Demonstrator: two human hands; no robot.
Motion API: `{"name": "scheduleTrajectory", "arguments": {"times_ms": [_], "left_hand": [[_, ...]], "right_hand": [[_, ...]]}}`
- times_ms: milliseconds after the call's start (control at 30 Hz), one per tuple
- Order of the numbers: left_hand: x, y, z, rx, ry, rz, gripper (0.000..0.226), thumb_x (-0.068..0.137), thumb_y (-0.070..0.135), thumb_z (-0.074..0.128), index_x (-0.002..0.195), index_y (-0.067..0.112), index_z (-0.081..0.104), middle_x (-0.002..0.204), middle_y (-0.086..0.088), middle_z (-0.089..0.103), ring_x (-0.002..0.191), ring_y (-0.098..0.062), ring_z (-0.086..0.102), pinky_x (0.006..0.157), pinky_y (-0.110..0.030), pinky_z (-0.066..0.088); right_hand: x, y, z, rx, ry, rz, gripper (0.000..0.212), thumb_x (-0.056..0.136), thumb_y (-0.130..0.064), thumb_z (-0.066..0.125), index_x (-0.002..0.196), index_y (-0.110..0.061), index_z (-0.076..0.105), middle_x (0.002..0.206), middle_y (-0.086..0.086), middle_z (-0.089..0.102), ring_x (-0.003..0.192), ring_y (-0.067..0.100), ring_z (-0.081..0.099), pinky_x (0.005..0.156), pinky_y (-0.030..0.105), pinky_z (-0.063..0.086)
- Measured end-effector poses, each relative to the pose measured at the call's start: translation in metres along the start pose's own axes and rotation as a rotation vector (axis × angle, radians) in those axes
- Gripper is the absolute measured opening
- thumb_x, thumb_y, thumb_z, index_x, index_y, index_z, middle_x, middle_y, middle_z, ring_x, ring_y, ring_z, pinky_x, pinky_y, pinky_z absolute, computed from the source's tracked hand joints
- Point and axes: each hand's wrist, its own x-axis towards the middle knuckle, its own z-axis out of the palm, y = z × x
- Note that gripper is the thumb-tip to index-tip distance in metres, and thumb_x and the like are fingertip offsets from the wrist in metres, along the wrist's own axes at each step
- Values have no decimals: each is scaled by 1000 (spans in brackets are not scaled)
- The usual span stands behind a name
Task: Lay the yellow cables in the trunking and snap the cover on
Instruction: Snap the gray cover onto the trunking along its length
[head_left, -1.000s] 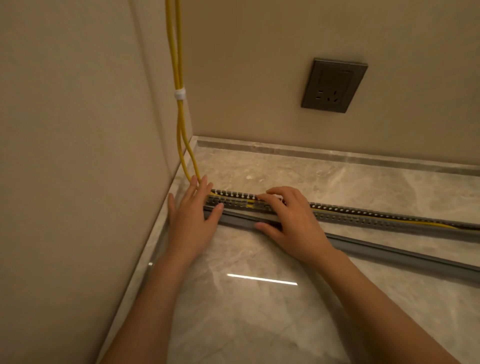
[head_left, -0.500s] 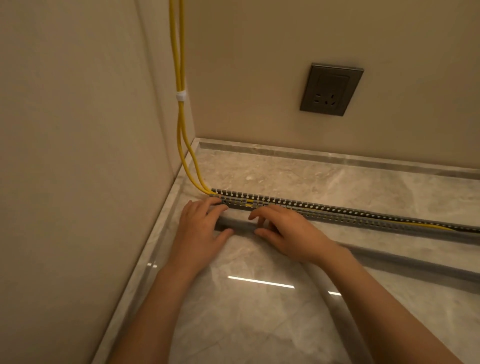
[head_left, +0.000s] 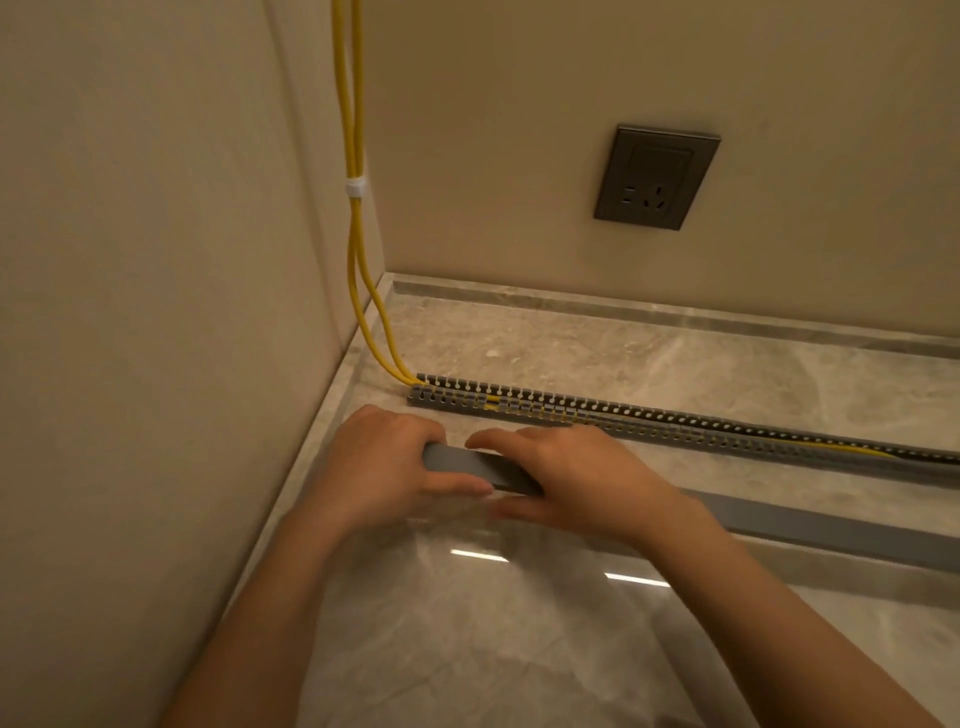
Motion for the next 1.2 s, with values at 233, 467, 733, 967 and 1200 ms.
{"name": "scheduleTrajectory", "arguments": {"times_ms": [233, 467, 733, 967, 1200], "left_hand": [[12, -10, -23, -106, -57, -60, 62, 39, 91, 43, 50, 31, 52, 49, 9, 53, 50, 0, 50, 45, -24, 27], [45, -2, -26, -196, -51, -53, 57, 46, 81, 58, 65, 28, 62, 61, 8, 62, 60, -7, 57, 53, -32, 42], [73, 7, -6, -216, -20, 36, 39, 65, 63, 66, 85, 30, 67, 74, 10, 63, 71, -10, 57, 59, -31, 44], [83, 4, 4, -106, 87, 150, 42, 72, 61, 61, 90, 24, 70, 80, 2, 66, 82, -17, 50, 73, -35, 41], [69, -8, 20, -173, 348, 76, 41, 74, 45, 70, 108, 22, 67, 103, 4, 64, 105, -17, 45, 93, -26, 27]], "right_hand": [[14, -1, -13, 73, 49, -53, 58, 88, -42, 56, 139, -34, 31, 114, 4, 64, 97, 24, 60, 78, 40, 50], [31, 33, -34, 61, 48, -39, 58, 84, -35, 63, 137, -37, 39, 102, 1, 69, 83, 16, 61, 73, 35, 50], [34, 75, -20, 194, -23, -22, 53, 88, -31, 60, 137, -32, 40, 120, -4, 65, 89, 10, 63, 80, 24, 48], [36, 72, -1, -12, 161, -1, 46, 88, -36, 59, 129, -16, 51, 102, 9, 62, 86, 23, 56, 71, 35, 47], [52, 63, 9, -69, 148, 64, 44, 92, -34, 53, 132, -20, 45, 110, 8, 62, 90, 30, 61, 68, 40, 49]]}}
